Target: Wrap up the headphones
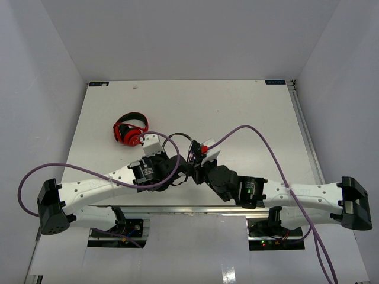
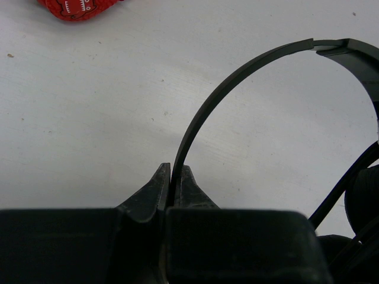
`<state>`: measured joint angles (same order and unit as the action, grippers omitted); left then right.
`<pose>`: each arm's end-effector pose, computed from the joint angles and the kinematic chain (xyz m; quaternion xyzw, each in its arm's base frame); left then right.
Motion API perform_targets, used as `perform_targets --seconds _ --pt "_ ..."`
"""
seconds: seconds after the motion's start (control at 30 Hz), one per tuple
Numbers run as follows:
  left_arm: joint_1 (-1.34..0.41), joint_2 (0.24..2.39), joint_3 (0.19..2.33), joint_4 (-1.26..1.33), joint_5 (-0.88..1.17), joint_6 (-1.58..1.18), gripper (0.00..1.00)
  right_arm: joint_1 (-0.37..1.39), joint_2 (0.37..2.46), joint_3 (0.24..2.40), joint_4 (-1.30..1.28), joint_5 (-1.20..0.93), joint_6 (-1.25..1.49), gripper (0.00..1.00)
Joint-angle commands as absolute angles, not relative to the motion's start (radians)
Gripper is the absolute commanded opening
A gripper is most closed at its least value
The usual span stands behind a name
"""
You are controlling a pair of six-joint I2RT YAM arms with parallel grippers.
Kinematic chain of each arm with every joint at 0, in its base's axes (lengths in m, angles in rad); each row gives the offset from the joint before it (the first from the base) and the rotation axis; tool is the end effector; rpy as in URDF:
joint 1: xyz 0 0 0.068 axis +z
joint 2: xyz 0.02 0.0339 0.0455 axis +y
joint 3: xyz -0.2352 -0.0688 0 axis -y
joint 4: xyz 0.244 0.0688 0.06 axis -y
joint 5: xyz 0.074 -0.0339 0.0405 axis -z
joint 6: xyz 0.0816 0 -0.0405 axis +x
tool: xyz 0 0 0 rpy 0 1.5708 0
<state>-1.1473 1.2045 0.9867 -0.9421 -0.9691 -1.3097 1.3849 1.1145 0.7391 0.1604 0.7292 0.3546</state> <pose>0.1579 -0.1866 0.2288 -0.1650 0.8557 -0.0170 0.4901 0.1083 0.2819 0.2622 -0.1639 0.7434 0.2686 0.5902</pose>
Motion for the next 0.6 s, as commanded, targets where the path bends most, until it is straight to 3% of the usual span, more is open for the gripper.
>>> perform_targets --seconds 0.0,0.57 --pt "-1.143 1.165 1.019 -0.883 -1.017 -1.357 0.00 1.396 1.102 0.734 0.166 0.763 0.341 0.24" --pt "-1.143 1.148 1.015 -0.883 -1.017 -1.344 0.00 1.396 1.039 0.761 0.068 0.776 0.351 0.41"
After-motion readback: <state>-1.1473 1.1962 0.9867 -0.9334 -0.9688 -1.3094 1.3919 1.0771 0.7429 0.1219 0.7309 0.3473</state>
